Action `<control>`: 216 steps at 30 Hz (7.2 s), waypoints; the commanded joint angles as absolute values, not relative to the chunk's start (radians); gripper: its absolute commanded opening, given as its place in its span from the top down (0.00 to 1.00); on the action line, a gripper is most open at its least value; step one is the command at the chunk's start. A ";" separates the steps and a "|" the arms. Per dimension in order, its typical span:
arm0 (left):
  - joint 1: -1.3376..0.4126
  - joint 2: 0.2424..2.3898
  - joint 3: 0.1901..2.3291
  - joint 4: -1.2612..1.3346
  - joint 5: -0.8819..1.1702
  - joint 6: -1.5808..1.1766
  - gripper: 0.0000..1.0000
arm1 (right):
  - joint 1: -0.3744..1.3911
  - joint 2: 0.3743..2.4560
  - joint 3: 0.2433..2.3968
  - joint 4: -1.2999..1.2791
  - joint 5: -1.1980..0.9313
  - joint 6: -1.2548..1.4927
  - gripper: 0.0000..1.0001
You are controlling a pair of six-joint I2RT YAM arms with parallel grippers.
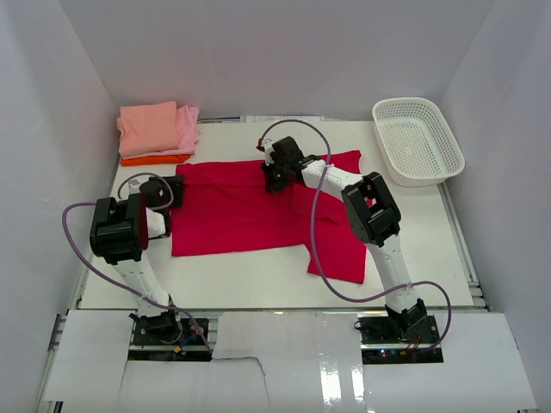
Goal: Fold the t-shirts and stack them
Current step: Fold the flattened tshirt in 1/3 of the way
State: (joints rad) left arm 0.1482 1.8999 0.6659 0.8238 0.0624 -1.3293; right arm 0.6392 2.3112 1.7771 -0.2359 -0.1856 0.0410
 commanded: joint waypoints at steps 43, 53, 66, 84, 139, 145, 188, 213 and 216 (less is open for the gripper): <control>0.149 1.804 0.839 0.787 -0.114 -0.874 1.00 | 0.646 2.298 1.727 -0.305 -0.163 0.014 0.92; 0.144 1.752 0.818 0.746 -0.069 -0.744 0.90 | 0.644 2.312 1.750 -0.327 -0.160 0.025 0.92; 0.081 1.750 0.701 0.649 -0.031 -0.726 0.86 | 0.643 2.295 1.776 -0.360 -0.176 0.043 0.92; 0.098 1.781 0.759 0.494 -0.205 -0.747 0.74 | 0.601 2.203 1.829 -0.428 -0.183 0.029 0.92; 0.239 2.060 1.296 0.399 0.321 -0.592 0.37 | 0.155 2.332 2.045 -0.630 0.066 0.167 0.23; 0.241 2.086 1.311 0.420 0.357 -0.589 0.37 | 0.137 2.368 2.083 -0.630 0.090 0.179 0.23; 0.265 2.062 1.253 0.345 0.460 -0.497 0.39 | 0.098 2.454 2.120 -0.569 -0.037 0.201 0.92; 0.253 2.152 1.333 0.195 0.469 -0.462 0.57 | 0.097 2.447 2.123 -0.577 -0.043 0.198 0.92; 0.245 2.167 1.356 0.166 0.469 -0.453 0.58 | 0.097 2.445 2.123 -0.578 -0.041 0.195 0.92</control>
State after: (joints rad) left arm 0.2543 2.1593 1.3182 0.2138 0.4606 -0.4782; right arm 0.0982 2.4443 2.1113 -0.5953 -0.0292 0.2012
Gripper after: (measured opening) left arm 0.420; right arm 0.088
